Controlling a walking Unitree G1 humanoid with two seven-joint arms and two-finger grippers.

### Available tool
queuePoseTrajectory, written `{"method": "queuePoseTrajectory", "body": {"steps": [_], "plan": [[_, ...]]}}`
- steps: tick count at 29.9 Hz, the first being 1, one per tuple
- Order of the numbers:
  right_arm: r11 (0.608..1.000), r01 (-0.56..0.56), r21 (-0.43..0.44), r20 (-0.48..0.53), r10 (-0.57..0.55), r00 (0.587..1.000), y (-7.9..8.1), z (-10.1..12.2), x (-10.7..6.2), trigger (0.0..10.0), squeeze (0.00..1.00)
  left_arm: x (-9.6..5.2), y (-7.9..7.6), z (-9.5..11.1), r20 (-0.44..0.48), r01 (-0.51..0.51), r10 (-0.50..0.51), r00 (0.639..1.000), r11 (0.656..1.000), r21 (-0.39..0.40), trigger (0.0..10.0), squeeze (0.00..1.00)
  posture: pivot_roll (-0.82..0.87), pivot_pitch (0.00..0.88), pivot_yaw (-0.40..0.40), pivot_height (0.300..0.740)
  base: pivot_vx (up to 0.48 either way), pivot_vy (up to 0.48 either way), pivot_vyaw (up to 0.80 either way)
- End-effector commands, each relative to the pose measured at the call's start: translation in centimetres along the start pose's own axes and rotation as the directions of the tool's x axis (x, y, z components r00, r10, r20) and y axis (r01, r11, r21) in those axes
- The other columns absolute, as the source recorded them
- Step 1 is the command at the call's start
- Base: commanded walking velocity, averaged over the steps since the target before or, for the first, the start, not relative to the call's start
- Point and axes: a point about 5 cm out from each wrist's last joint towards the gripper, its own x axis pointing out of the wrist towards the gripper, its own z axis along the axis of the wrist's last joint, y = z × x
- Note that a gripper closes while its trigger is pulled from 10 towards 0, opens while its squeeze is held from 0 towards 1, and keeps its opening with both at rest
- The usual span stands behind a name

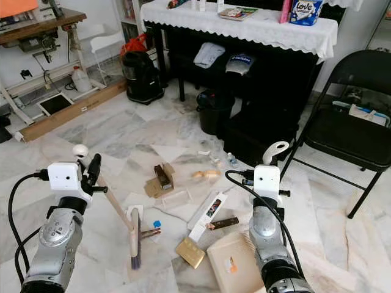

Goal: Sweep floor

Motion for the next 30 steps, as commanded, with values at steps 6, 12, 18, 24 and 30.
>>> {"method": "queuePoseTrajectory", "body": {"steps": [6, 12, 18, 24, 30], "plan": [[1.0, 0.003, -0.008, 0.03, -0.003, 1.0, -0.1, 0.4, 0.2, 10.0, 0.0, -0.6, 0.6, -0.3, -0.005, 0.0, 0.0, 1.0, 1.0, 0.025, 10.0, 0.0, -0.02, 0.039, 0.064, 0.74, 0.0, 0.0, 0.0], [1.0, -0.001, 0.001, 0.044, 0.001, 0.999, 0.1, 0.8, 0.4, 10.0, 0.0, -0.8, 0.5, -0.4, -0.007, 0.001, -0.001, 1.0, 1.0, 0.021, 10.0, 0.0, -0.02, 0.03, 0.061, 0.74, 0.137, 0.0, 0.0], [1.0, -0.01, 0.006, 0.047, 0.01, 0.999, 0.4, 0.9, 0.4, 10.0, 0.0, -0.8, 0.3, -0.4, -0.005, 0.005, -0.005, 1.0, 1.0, 0.018, 10.0, 0.0, -0.02, 0.023, 0.059, 0.74, 0.289, 0.0, 0.0], [1.0, -0.022, 0.008, 0.047, 0.022, 0.999, 0.6, 0.8, 0.2, 10.0, 0.0, -0.8, 0.1, -0.4, -0.002, 0.011, -0.011, 1.0, 1.0, 0.013, 10.0, 0.0, -0.03, 0.012, 0.056, 0.74, 0.297, 0.0, 0.0], [0.999, -0.035, 0.008, 0.036, 0.035, 0.999, 0.8, 0.5, -0.1, 10.0, 0.0, -0.8, 0.0, -0.3, 0.01, 0.017, -0.017, 1.0, 1.0, 0.012, 10.0, 0.0, -0.03, 0.011, 0.056, 0.74, 0.104, 0.0, 0.0]]}}
